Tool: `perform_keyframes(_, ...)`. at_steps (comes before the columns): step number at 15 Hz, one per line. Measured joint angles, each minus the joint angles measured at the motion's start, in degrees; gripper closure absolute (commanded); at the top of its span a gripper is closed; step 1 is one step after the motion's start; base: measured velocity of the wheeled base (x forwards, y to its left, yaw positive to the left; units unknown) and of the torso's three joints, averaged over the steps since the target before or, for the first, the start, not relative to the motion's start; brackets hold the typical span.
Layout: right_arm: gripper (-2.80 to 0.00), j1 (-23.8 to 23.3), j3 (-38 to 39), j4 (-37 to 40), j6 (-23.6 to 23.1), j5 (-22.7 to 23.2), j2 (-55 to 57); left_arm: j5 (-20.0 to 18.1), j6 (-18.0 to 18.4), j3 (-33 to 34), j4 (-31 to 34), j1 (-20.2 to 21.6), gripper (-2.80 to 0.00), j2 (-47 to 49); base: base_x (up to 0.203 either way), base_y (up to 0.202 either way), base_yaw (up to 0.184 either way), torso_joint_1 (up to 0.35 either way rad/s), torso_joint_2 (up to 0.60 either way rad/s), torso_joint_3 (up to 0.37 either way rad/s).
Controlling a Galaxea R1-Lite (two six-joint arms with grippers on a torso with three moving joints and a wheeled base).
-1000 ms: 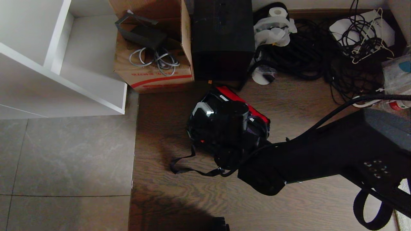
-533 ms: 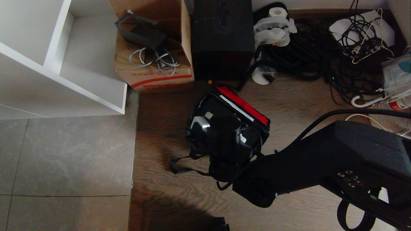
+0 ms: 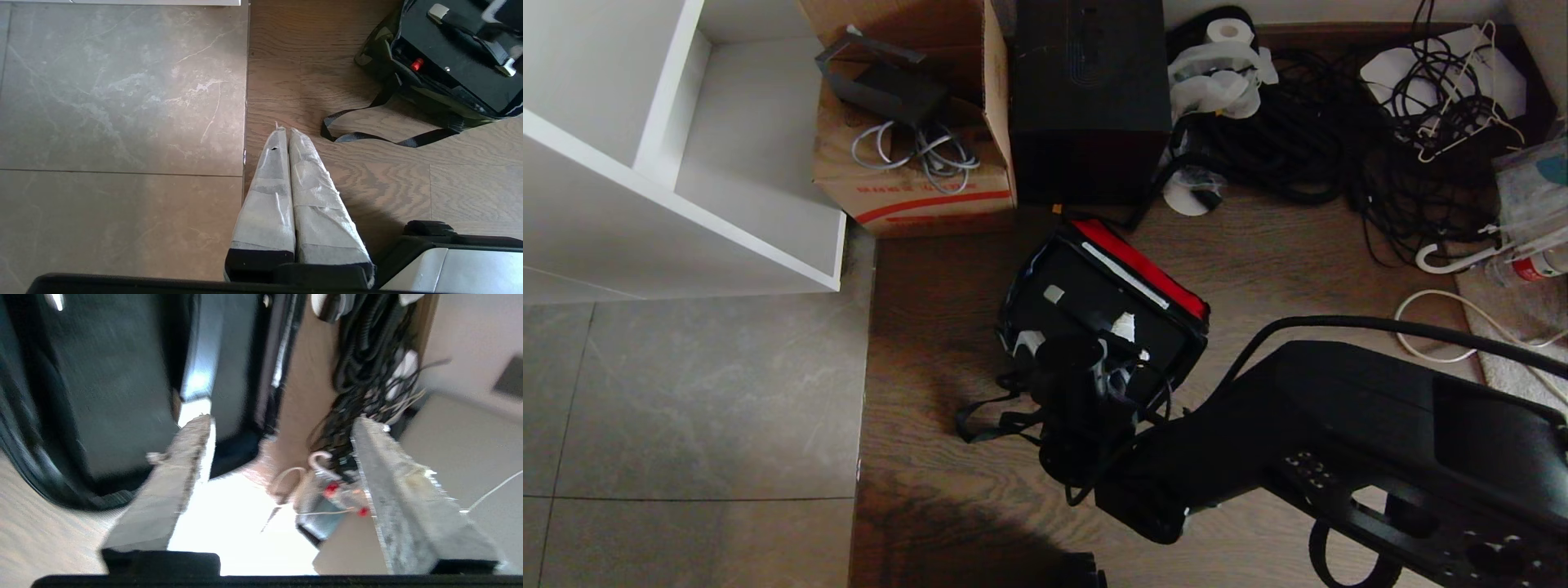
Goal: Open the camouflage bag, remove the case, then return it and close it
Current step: Grip the handle
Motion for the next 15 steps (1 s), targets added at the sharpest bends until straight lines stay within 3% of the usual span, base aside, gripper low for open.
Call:
perform_keyframes(5, -2.8, -0.8, -10.9, 0.1, 4.9, -2.3, 7.5, 0.0, 0.0, 0.0, 0.0, 0.0, 0.0, 0.0, 0.0, 0.0, 0.0, 0.0, 0.0, 0.0)
perform_keyframes(15, -2.8, -4.9, -23.0, 0.1, 5.5, -2.3, 16.2, 0.0, 0.0, 0.0, 0.0, 0.0, 0.0, 0.0, 0.0, 0.0, 0.0, 0.0, 0.0, 0.0)
